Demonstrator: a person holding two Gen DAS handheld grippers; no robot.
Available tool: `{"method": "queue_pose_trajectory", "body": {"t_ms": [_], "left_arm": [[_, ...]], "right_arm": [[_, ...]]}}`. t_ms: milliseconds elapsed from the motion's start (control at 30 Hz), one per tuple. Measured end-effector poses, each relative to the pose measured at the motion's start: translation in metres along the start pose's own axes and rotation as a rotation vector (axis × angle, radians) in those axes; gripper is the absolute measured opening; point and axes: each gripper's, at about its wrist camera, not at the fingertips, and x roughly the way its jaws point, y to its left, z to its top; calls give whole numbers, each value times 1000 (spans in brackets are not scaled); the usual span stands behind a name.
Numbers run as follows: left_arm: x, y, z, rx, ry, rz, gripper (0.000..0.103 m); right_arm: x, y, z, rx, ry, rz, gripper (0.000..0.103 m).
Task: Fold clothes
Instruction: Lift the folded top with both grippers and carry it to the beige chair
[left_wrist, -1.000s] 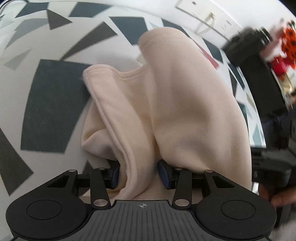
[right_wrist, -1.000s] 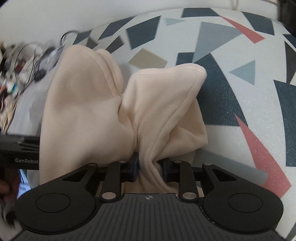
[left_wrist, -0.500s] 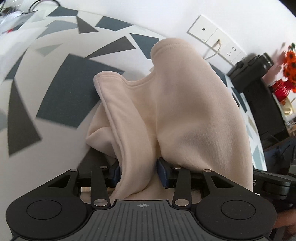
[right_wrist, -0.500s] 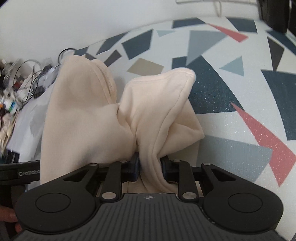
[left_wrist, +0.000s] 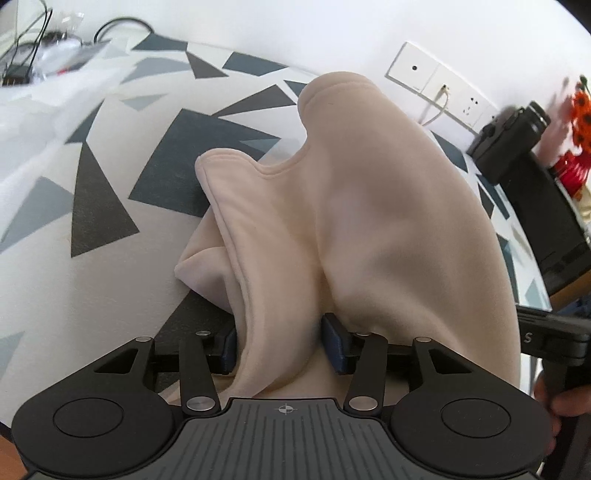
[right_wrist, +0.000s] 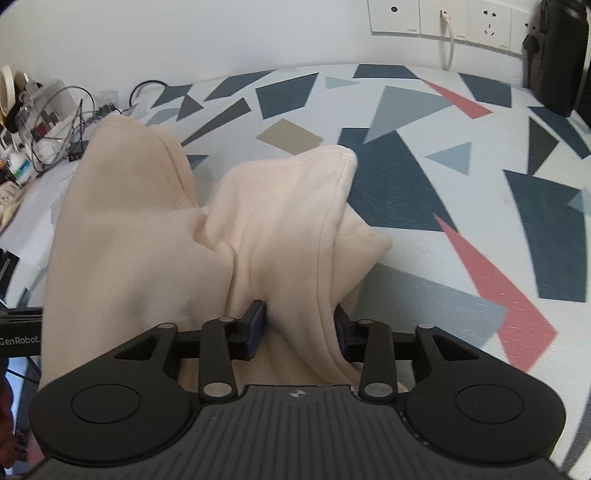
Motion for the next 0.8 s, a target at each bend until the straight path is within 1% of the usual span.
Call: {"method": "queue_pose_trajectory", "body": {"t_ms": [33,67,100,167,200,267,367,467,567,633,700,800], "left_arm": [[-1,0,-1,-3,-5,0,44],[-1,0,-2,-4,-10,-1,44],[-1,1,-3,-4,-13,-3,44],[-1,1,-4,-7,-18,-5,44],[-1,1,-3,-9,-17,-5,44],[0,0,-1,-14,-10,0,44],[2,-5,3,-20,15,25,45],[3,-15,6,-13,43,53,44],[2,-21,0,-71,52,24,38],[-1,-28,-5,-87,52,27,35],[-3,-34,-5,-83,57,30,33],[-6,-36,-4,-78,57,35,31]], "right_arm": [[0,0,-1,0,4,-23,57],[-1,-2,-2,5,10,-39,68],[-2,-7,-3,29,18,-31,70],[-4,-16,-5,71,36,-14,70],[-6,-18,-6,69,45,-4,69],[-10,-21,-9,80,58,28,54],[-14,-16,-13,84,59,50,43],[-13,-4,-12,49,56,44,38],[-10,2,-12,28,46,58,36],[-10,0,-9,64,67,104,32],[-10,-6,-7,115,92,152,31],[-13,-9,-9,154,87,181,29]]}}
